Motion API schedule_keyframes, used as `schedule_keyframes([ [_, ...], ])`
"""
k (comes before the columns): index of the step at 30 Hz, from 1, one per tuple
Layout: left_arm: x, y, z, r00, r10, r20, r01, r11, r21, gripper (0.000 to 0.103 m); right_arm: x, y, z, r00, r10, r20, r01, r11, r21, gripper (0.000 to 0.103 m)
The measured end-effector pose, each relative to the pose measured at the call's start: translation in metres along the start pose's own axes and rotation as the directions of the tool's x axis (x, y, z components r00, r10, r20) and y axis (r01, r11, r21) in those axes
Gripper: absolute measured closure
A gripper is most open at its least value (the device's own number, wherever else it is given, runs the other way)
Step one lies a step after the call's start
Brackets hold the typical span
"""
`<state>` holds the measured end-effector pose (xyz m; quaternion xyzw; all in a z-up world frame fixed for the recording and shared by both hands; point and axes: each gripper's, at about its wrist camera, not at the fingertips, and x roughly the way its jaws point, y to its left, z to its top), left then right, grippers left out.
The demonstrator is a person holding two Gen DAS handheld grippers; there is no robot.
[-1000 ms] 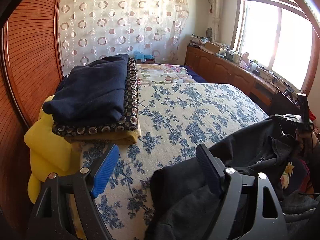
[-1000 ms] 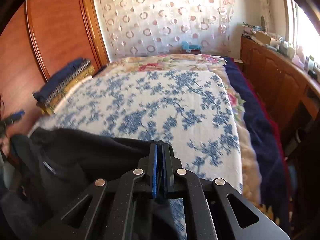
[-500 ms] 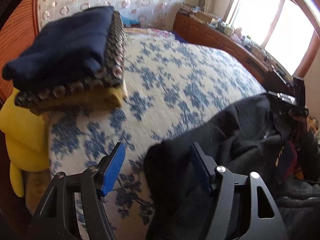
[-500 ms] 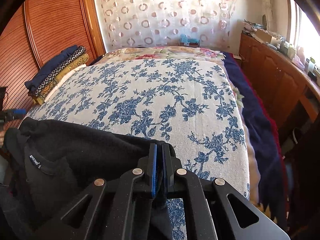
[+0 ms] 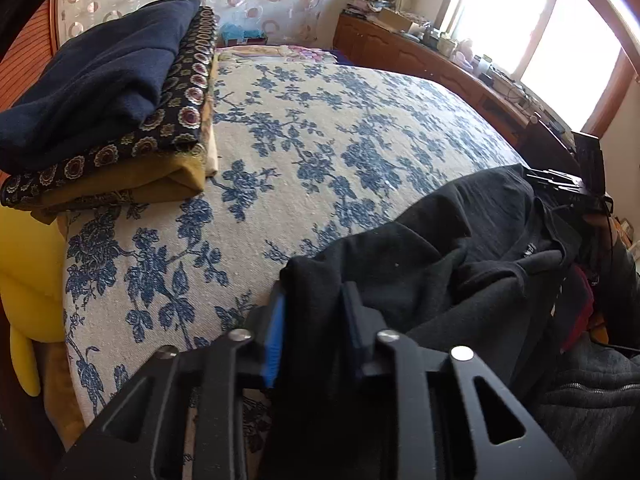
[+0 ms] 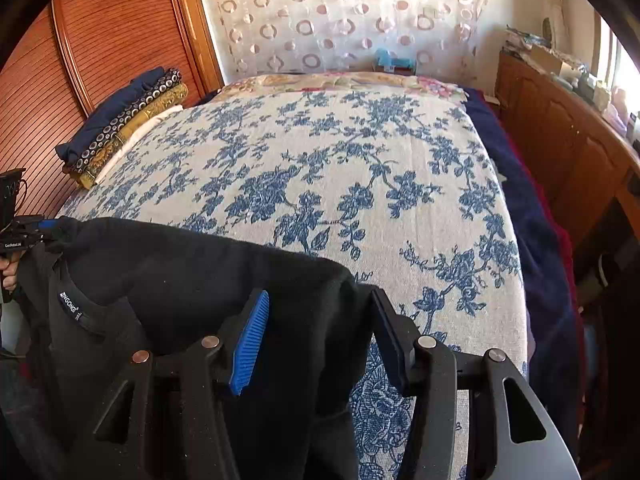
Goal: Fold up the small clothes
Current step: 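Grasp the T-shirt with the left tool and lift it high with both tools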
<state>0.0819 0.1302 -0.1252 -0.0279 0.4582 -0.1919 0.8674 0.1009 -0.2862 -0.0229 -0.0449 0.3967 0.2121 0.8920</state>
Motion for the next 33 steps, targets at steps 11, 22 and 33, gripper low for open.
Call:
schedule_keyframes([
  [11,-0.101,-0.065,0.019,0.971,-0.045,0.233,0.02,0.994,0.109,0.091,-0.091,0.019,0.012,0.987,0.073,0.142,-0.061,0.994,-0.089,0.095],
  [22,-0.224,-0.1,0.045,0.828,-0.036,0.56,-0.064,0.985,0.159,0.091,-0.232,0.049,0.037,0.902,0.061,0.428,0.014,0.985,-0.17,0.095],
  [33,-0.28,-0.088,0.065,0.705,-0.03,0.709,-0.088,0.988,0.13,0.091,-0.317,0.059,0.044,0.806,0.059,0.59,0.069,0.979,-0.192,0.095],
])
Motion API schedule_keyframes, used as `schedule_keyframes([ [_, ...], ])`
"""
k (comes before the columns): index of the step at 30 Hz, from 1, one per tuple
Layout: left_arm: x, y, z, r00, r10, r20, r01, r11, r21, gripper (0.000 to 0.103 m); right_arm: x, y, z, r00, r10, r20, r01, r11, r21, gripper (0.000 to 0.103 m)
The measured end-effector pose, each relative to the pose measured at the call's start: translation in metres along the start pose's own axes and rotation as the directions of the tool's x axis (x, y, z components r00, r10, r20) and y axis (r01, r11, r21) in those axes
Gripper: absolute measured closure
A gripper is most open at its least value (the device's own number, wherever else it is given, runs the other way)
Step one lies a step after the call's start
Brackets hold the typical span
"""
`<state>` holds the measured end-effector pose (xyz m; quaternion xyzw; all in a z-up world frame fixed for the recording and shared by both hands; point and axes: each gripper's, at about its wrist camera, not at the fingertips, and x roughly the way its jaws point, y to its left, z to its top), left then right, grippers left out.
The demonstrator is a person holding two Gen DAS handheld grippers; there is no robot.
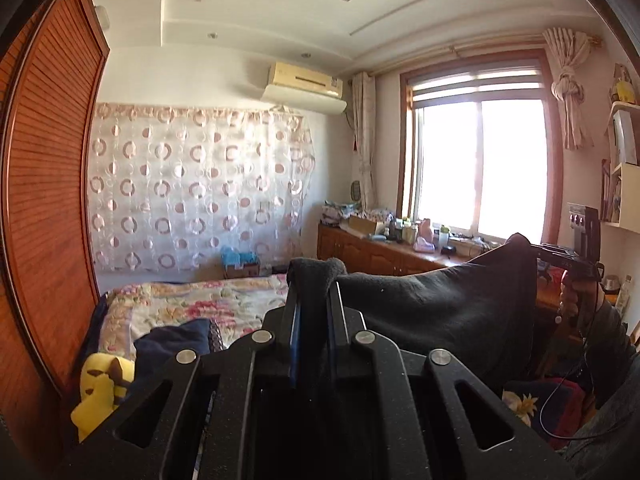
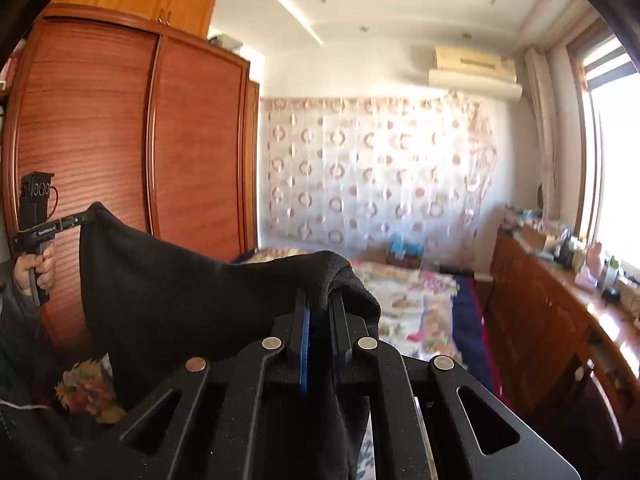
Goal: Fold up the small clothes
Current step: 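Grasp the T-shirt with the left tool and lift it high with both tools, then lower the held T-shirt flat onto the bed and open both tools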
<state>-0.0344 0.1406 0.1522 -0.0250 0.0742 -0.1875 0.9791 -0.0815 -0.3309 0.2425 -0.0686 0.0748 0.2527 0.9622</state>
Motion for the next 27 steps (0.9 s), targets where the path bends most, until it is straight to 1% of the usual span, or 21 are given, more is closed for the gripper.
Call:
schedule_keyframes([
  [4,-0.015,-0.002,0.01,0.999,0.012,0.05,-0.013,1.0,0.008,0.091,-0.016,0.004,0.008,0.999,-0.01,0.047,0.011,1.0,-0.026,0.096],
  [6,-0.014,-0.001,0.014,0.998,0.023,0.063,-0.024,1.0,0.017,0.091,-0.02,0.005,0.014,0.998,-0.018,0.067,0.021,0.999,-0.042,0.096],
  [8,-0.005,0.003,0.022,0.997,0.036,0.066,-0.037,0.999,0.02,0.091,-0.012,0.001,0.018,0.997,-0.027,0.075,0.031,0.998,-0.046,0.096],
  [9,0.002,0.005,0.025,0.996,0.051,0.067,-0.053,0.998,0.026,0.091,-0.003,0.0,0.016,0.997,-0.028,0.075,0.032,0.998,-0.049,0.096],
  [11,0.021,0.014,0.032,0.994,0.089,0.061,-0.091,0.995,0.03,0.091,0.012,-0.003,0.024,0.996,-0.046,0.075,0.05,0.997,-0.057,0.096],
  [13,0.042,0.024,0.034,0.993,0.111,0.04,-0.112,0.993,0.021,0.091,0.04,-0.003,0.027,0.997,-0.056,0.053,0.059,0.997,-0.059,0.096],
  [15,0.076,0.036,0.031,0.988,0.153,0.0,-0.153,0.988,0.033,0.091,0.077,0.003,0.026,0.997,-0.075,0.003,0.075,0.995,-0.069,0.095],
  [16,0.099,0.045,0.026,0.983,0.181,-0.013,-0.18,0.983,0.035,0.089,0.095,0.001,0.026,0.996,-0.09,-0.027,0.088,0.994,-0.066,0.095],
  [17,0.113,0.05,0.022,0.981,0.192,-0.016,-0.191,0.981,0.037,0.089,0.122,-0.006,0.021,0.992,-0.11,-0.06,0.106,0.993,-0.056,0.095],
  [18,0.139,0.059,0.012,0.974,0.223,-0.025,-0.222,0.974,0.052,0.083,0.141,-0.008,0.022,0.989,-0.125,-0.084,0.121,0.991,-0.049,0.095],
  [19,0.154,0.063,0.006,0.969,0.243,-0.038,-0.241,0.969,0.061,0.072,0.168,-0.014,0.014,0.983,-0.139,-0.121,0.135,0.99,-0.043,0.094],
  [20,0.175,0.074,-0.006,0.959,0.276,-0.066,-0.272,0.96,0.062,0.064,0.204,-0.021,0.0,0.969,-0.154,-0.191,0.149,0.988,-0.041,0.084],
  [21,0.194,0.083,-0.017,0.951,0.288,-0.112,-0.284,0.957,0.056,0.055,0.235,-0.028,-0.01,0.949,-0.191,-0.25,0.185,0.982,-0.049,0.078],
  [22,0.211,0.092,-0.028,0.945,0.279,-0.168,-0.276,0.96,0.045,0.055,0.264,-0.035,-0.026,0.919,-0.251,-0.305,0.242,0.968,-0.067,0.068],
  [23,0.225,0.1,-0.041,0.938,0.264,-0.224,-0.264,0.964,0.029,0.054,0.286,-0.041,-0.04,0.895,-0.28,-0.348,0.271,0.959,-0.076,0.067],
  [24,0.233,0.104,-0.055,0.93,0.257,-0.261,-0.26,0.965,0.023,0.053,0.3,-0.047,-0.053,0.882,-0.284,-0.375,0.279,0.958,-0.068,0.067],
  [25,0.235,0.104,-0.066,0.926,0.255,-0.279,-0.258,0.966,0.025,0.048,0.309,-0.053,-0.065,0.877,-0.277,-0.394,0.282,0.958,-0.046,0.067],
  [26,0.234,0.1,-0.075,0.925,0.248,-0.287,-0.251,0.968,0.028,0.041,0.314,-0.057,-0.073,0.874,-0.267,-0.407,0.284,0.959,-0.019,0.067],
  [27,0.231,0.096,-0.083,0.926,0.229,-0.299,-0.232,0.972,0.025,0.036,0.316,-0.06,-0.083,0.872,-0.254,-0.418,0.283,0.959,0.009,0.067],
])
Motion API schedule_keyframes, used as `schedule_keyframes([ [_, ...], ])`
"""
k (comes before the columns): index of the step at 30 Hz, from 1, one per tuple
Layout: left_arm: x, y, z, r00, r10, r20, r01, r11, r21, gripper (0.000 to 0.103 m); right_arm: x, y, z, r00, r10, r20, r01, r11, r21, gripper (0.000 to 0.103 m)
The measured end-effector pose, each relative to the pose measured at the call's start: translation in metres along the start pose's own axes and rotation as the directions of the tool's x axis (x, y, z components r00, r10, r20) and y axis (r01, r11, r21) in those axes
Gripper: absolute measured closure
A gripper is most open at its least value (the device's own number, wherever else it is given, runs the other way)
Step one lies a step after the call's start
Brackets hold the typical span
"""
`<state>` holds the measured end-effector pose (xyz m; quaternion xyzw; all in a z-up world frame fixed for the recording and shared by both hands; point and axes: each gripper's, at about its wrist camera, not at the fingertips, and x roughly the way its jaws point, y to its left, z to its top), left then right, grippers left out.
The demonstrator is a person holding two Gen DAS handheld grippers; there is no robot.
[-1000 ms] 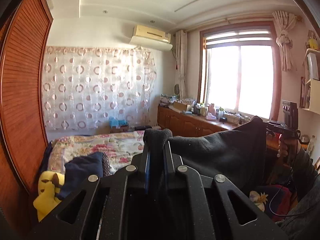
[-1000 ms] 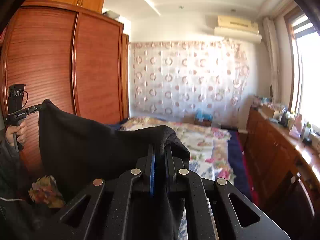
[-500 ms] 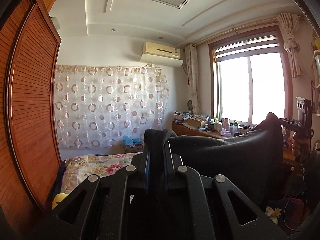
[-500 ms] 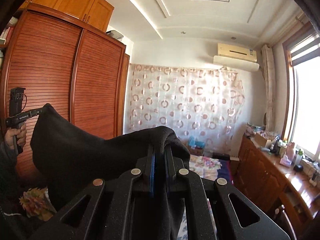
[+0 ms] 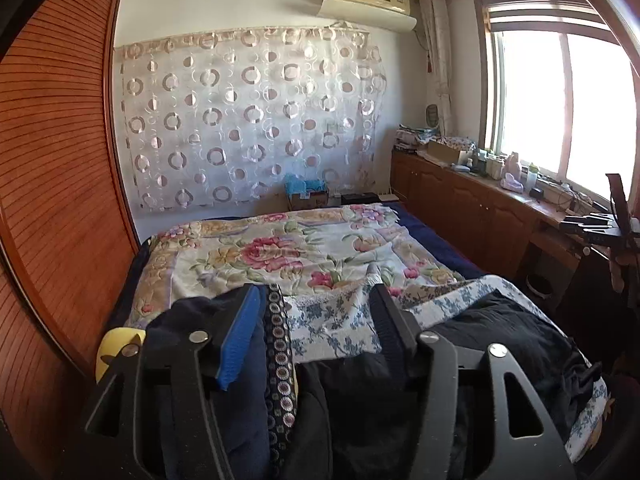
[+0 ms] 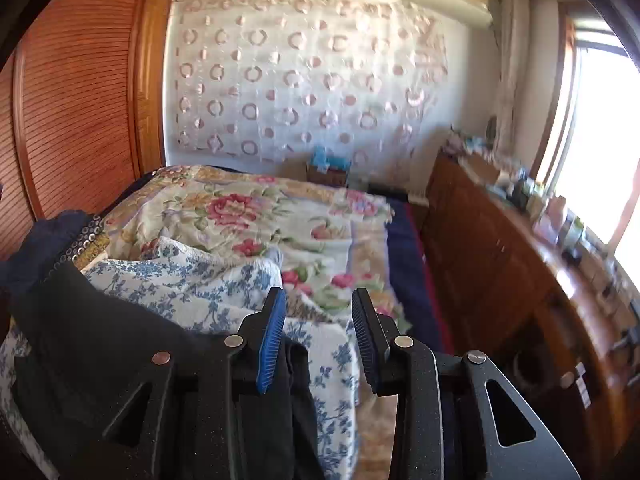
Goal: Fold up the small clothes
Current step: 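Lower the held T-shirt flat onto the bed and open both tools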
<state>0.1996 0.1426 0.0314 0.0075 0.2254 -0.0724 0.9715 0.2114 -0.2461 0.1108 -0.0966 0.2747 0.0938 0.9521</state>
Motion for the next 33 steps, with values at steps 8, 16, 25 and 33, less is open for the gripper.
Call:
schedule_keyframes([
  [8,-0.037,-0.027,-0.041,0.998,-0.051,-0.042,0.052,0.998,0.025,0.026,0.0,-0.025,-0.04,0.993,0.108,-0.038,-0.106,0.994,0.038,0.067],
  [16,-0.064,-0.036,-0.11,0.993,-0.07,-0.1,0.07,0.998,-0.006,0.026,-0.036,-0.071,-0.098,0.975,0.205,-0.085,-0.198,0.976,0.089,0.067],
  [25,-0.08,-0.039,-0.186,0.967,-0.061,-0.246,0.055,0.998,-0.033,0.03,-0.066,-0.093,-0.141,0.971,0.17,-0.17,-0.148,0.98,0.132,0.067],
  [33,-0.084,-0.035,-0.224,0.946,-0.096,-0.31,0.067,0.992,-0.102,0.046,-0.053,-0.096,-0.134,0.975,0.162,-0.155,-0.135,0.976,0.171,0.067],
])
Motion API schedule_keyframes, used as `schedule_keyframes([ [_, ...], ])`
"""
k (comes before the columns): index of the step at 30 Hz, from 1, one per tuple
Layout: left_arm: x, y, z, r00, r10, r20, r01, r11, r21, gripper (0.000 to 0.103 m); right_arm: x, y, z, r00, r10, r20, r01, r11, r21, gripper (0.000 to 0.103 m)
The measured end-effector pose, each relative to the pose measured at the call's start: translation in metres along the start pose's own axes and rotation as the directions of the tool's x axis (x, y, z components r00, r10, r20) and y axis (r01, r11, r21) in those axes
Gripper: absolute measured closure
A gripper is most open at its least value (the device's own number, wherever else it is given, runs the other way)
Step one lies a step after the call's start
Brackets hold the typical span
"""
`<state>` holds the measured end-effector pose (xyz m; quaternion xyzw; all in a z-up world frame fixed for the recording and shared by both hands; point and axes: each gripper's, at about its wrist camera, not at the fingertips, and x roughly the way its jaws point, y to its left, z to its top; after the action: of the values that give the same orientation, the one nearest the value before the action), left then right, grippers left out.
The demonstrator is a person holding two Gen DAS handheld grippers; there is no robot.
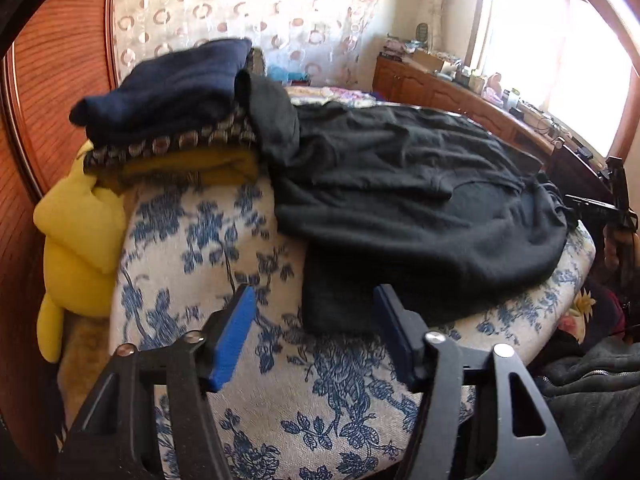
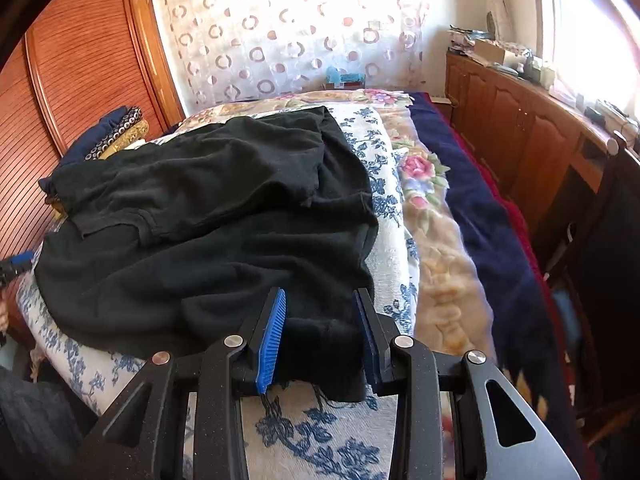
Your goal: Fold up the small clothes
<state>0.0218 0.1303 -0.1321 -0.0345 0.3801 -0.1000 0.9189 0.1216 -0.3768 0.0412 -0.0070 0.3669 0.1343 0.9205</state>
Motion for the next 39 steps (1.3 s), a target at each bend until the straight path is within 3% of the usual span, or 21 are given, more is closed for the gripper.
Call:
schedule_keyframes([
  [3,0.005,0.0,-0.003,1.0,-0.005,-0.015,0.005,1.0,-0.011,0.06,0.004,0.004,-0.005,1.0,-0.024,0.006,0.024,1.0,-0.014,0.067],
  [7,0.009,-0.008,-0.003,1.0,0.006,-0.022,-0.006,1.0,0.007,0.09,0.003,0.004,-0.003,1.0,-0.029,0.009,0.029,0.999,-0.015,0.066],
  [9,0.005,-0.011,-0.004,1.0,0.021,-0.02,-0.02,1.0,0.014,0.098,0.002,0.003,-0.005,1.0,-0.021,0.013,0.022,1.0,-0.01,0.066],
  [13,-0.025,-0.012,-0.002,1.0,0.012,0.023,-0.012,1.0,-0.009,0.1,0.005,0.005,-0.022,1.0,-0.011,0.016,0.012,1.0,-0.005,0.066],
  [15,-0.047,-0.017,-0.002,0.999,0.022,0.04,-0.022,1.0,0.01,0.1,0.017,0.008,-0.042,1.0,-0.013,0.016,0.013,1.0,-0.006,0.066],
  [18,-0.066,-0.026,-0.006,0.998,0.063,0.024,-0.064,0.996,0.062,0.1,0.018,0.007,-0.045,0.999,-0.031,0.01,0.031,0.999,-0.011,0.066],
  [24,-0.055,-0.027,-0.019,0.996,0.075,-0.051,-0.071,0.995,0.068,0.1,0.005,0.004,-0.048,0.999,-0.044,0.023,0.044,0.999,-0.005,0.066],
  [28,-0.053,-0.032,-0.019,0.998,0.061,-0.025,-0.059,0.997,0.057,0.099,-0.002,0.002,-0.05,0.998,-0.064,0.024,0.065,0.998,-0.017,0.066],
  [30,-0.055,-0.035,-0.016,0.999,0.052,-0.002,-0.052,0.997,0.058,0.098,-0.004,0.001,-0.052,0.998,-0.065,0.021,0.066,0.998,-0.016,0.066],
  [33,-0.056,-0.04,-0.011,0.998,0.045,0.041,-0.048,0.996,0.07,0.062,-0.005,0.001,-0.056,0.998,-0.06,0.017,0.06,0.998,-0.012,0.066],
  [36,-0.053,-0.046,-0.003,0.998,0.024,0.058,-0.028,0.997,0.076,0.056,-0.004,0.0,-0.058,0.998,-0.064,0.008,0.064,0.998,-0.006,0.064],
  [39,-0.047,-0.05,0.002,0.997,0.002,0.072,-0.007,0.998,0.07,0.037,-0.003,-0.005,-0.058,0.998,-0.067,0.001,0.067,0.998,0.009,0.06],
])
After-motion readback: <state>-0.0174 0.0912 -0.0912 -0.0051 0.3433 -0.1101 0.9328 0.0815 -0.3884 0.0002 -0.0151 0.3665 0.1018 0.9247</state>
